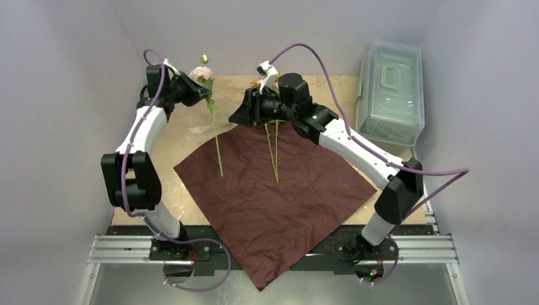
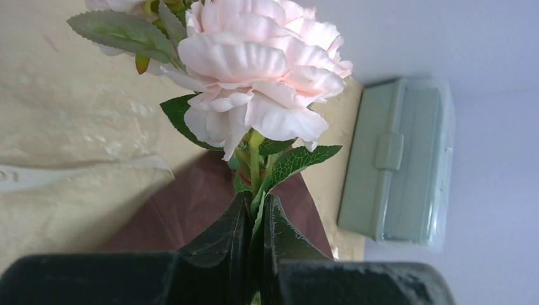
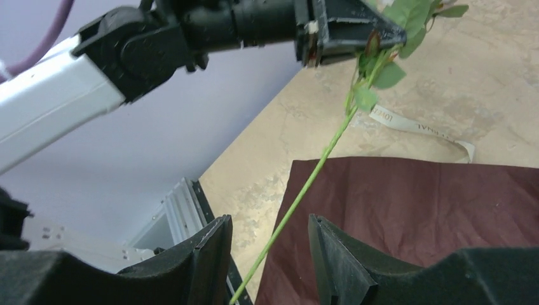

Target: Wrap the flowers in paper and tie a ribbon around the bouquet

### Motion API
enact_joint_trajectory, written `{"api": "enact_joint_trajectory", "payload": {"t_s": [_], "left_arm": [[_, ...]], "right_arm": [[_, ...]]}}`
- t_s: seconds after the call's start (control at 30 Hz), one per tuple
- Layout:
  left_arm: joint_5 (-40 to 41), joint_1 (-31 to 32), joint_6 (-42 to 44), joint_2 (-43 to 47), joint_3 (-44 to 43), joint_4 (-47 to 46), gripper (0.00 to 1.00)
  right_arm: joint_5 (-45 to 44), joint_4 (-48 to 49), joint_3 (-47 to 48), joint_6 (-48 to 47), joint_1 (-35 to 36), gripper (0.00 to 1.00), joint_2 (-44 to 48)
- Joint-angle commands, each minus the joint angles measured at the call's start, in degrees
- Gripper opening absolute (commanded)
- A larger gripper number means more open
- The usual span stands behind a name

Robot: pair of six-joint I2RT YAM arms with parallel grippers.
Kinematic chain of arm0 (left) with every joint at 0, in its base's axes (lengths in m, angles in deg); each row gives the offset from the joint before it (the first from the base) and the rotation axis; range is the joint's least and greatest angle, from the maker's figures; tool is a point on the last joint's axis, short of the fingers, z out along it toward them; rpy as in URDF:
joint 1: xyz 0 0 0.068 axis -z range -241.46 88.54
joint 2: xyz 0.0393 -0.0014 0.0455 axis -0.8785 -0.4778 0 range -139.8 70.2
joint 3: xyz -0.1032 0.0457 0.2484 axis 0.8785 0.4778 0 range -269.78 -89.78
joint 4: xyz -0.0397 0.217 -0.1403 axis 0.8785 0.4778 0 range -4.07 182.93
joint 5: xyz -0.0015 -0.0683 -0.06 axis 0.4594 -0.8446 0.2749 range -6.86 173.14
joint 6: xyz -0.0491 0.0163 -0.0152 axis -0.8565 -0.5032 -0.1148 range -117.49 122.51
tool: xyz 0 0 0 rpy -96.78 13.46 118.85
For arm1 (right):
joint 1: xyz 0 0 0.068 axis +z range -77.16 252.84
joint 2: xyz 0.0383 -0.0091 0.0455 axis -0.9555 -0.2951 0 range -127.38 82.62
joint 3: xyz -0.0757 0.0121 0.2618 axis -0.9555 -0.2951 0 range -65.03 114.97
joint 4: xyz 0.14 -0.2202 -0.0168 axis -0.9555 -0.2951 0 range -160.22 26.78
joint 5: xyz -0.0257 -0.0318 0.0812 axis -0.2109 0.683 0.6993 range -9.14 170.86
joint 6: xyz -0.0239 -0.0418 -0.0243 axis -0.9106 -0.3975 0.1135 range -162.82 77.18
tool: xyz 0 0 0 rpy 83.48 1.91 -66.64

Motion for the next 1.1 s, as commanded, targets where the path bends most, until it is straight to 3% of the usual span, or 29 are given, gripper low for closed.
{"api": "enact_joint_trajectory", "payload": {"t_s": [0.0, 0.37, 0.9, 0.97, 1.07], "left_arm": [[-3.46, 0.8, -7.56, 5.78, 7.86, -11.42, 0.0], [-3.86, 4.12, -8.83, 11.93, 14.74, -13.73, 0.0], [-3.38, 8.55, -12.18, 13.28, 17.67, -19.79, 0.0], [-3.4, 8.69, -12.46, 13.51, 18.31, -20.4, 0.0], [-3.26, 8.73, -12.44, 13.91, 19.0, -20.72, 0.0]], "right_arm": [[-0.17, 1.04, 2.32, 2.95, 0.12, 0.55, -3.05], [1.01, 0.24, 0.63, 9.12, 0.21, 0.52, -7.3], [2.59, 1.13, 0.18, 14.06, 0.82, 0.46, -11.0], [2.62, 1.1, -0.02, 14.18, 0.76, 0.39, -11.08], [2.36, 0.12, 0.27, 14.3, 0.82, 0.12, -10.96]]}}
